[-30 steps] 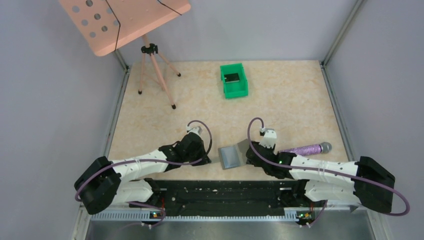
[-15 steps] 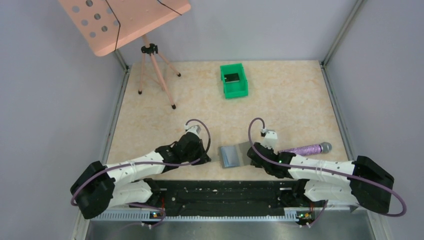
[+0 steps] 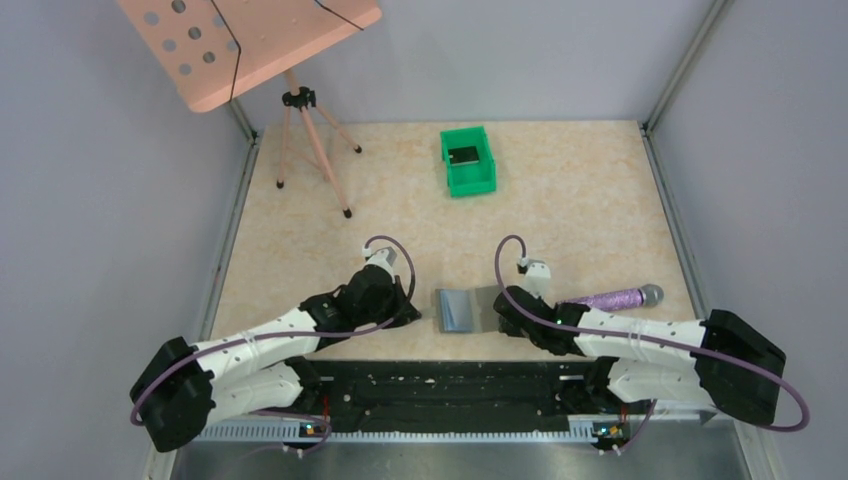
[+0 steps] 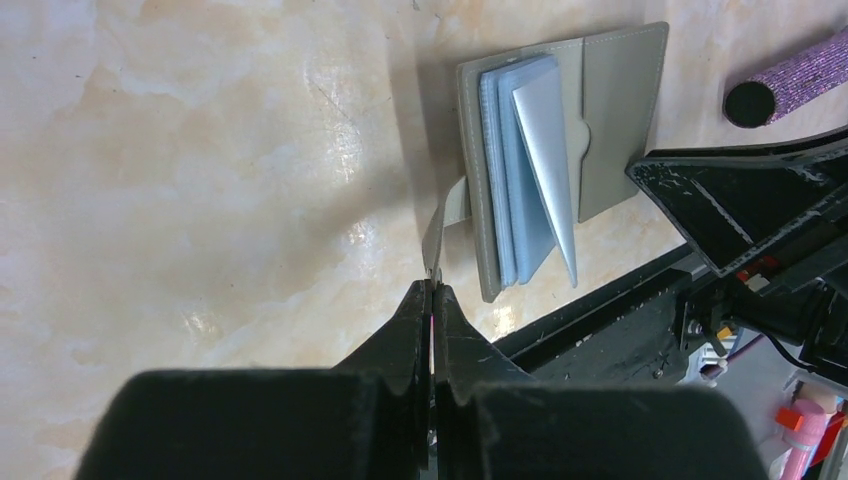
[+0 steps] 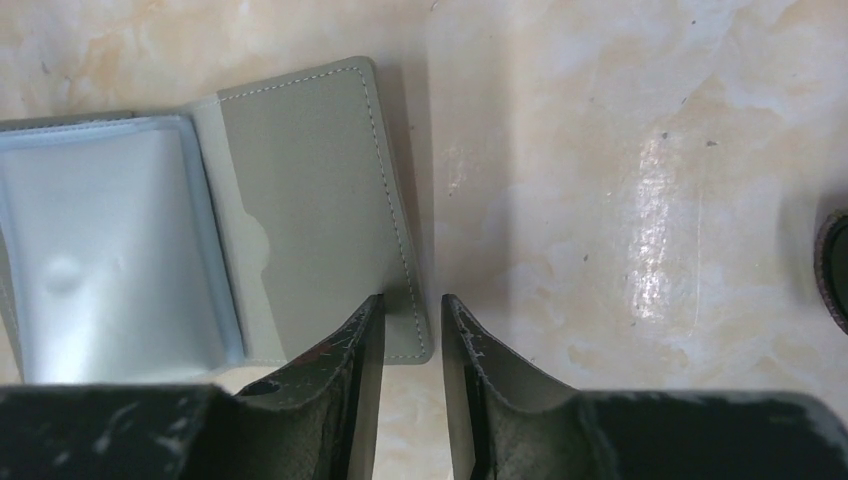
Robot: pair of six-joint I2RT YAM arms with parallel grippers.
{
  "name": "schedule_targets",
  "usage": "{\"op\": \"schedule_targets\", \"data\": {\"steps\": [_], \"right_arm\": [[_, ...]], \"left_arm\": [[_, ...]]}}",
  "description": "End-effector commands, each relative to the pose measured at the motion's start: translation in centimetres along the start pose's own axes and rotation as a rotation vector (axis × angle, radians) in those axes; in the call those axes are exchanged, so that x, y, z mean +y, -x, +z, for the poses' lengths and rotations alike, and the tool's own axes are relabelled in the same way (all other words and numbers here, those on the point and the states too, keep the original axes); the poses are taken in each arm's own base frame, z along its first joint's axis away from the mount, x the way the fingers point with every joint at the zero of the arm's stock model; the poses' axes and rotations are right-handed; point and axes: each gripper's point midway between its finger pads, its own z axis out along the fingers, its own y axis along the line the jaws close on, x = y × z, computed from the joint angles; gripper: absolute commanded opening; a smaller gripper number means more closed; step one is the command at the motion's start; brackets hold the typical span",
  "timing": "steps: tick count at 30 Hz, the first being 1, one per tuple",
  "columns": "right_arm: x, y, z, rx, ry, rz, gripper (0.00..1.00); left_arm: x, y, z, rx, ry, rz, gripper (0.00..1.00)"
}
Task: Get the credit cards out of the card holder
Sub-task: Open the card holder at the center of the board.
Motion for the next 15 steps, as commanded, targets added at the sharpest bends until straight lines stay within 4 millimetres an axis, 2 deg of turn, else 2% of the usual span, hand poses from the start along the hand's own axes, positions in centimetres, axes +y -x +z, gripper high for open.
{"op": "schedule_targets", "data": {"steps": [1, 15], "right_arm": [[2.9, 1.9, -1.9, -0.003, 0.117, 0.006, 0.3], [8.3, 6.6, -7.5, -0.049, 0.347, 0.022, 0.36]], "left_arm": [[-0.4, 0.7, -0.3, -0.037, -0.022, -0.002, 0.0], [-0.9, 1.1, -1.0, -0.053, -0.043, -0.003, 0.0]]}}
